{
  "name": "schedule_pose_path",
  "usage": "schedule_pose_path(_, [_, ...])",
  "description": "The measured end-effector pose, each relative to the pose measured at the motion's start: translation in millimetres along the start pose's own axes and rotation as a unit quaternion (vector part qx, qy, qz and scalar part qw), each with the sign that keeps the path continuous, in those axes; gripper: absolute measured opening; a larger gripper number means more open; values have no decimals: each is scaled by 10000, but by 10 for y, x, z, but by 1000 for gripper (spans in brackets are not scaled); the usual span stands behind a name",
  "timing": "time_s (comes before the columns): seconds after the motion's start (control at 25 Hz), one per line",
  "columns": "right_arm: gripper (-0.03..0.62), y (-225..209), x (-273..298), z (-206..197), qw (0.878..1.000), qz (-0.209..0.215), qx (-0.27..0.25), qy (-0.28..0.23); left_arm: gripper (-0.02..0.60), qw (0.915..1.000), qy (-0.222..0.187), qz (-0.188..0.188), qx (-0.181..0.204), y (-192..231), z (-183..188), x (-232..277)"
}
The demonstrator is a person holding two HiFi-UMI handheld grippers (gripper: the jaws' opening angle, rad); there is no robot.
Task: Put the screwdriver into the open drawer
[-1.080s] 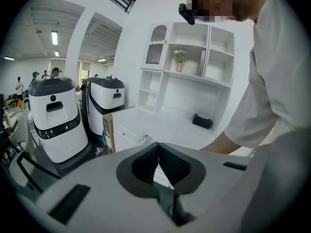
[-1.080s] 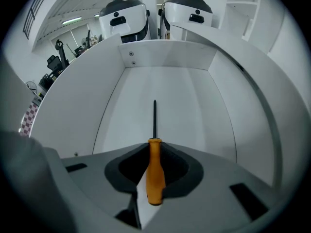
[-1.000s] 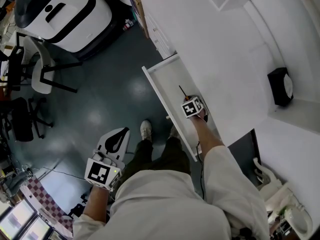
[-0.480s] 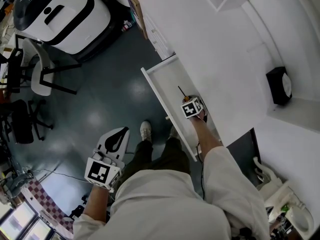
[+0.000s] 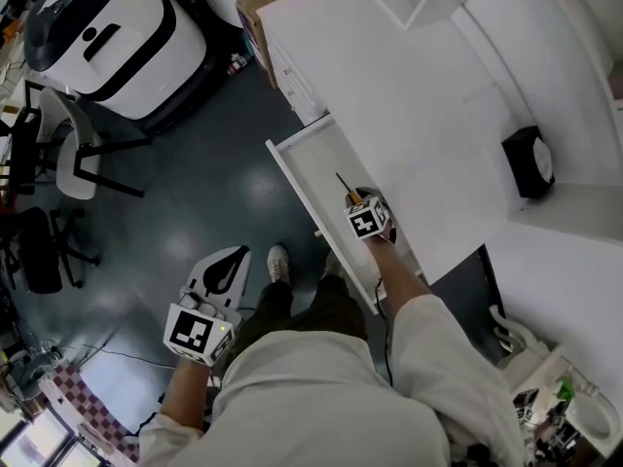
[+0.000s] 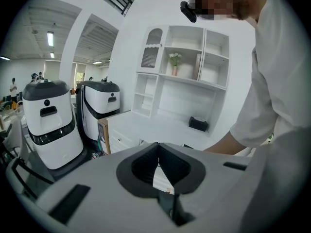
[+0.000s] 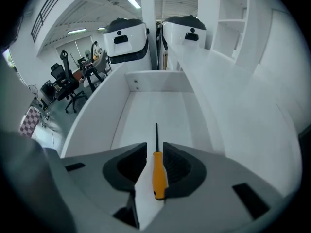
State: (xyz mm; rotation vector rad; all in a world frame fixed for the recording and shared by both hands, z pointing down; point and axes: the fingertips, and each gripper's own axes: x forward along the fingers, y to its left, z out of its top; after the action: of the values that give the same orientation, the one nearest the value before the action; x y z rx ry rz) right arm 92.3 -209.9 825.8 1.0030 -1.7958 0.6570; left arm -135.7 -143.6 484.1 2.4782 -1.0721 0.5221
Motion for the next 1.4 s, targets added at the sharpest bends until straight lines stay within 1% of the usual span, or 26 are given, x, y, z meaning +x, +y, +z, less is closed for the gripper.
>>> schedule_pose_path(0.4, [101, 55, -600, 290, 9972, -92, 54, -735, 5, 9991, -258, -259, 200, -197, 211, -14])
schedule_pose_path(0.68, [94, 37, -1121, 421, 9904, -199, 95, -1368, 5, 9981, -393, -386, 277, -371, 287, -27])
schedule_pose_path(0.96, [83, 27, -1727, 573, 9760, -286, 289, -2142, 5, 9964, -553, -531, 360, -554, 393, -11])
schedule_pose_path(1.16, [67, -17, -2186, 637, 9607, -363, 359, -2728, 5, 9950, -645, -631, 425, -682, 465, 33])
schedule_pose_path(1.4, [64, -42, -2604, 640, 9467, -446, 421, -3163, 5, 9932, -762, -731, 494, -767, 535, 93])
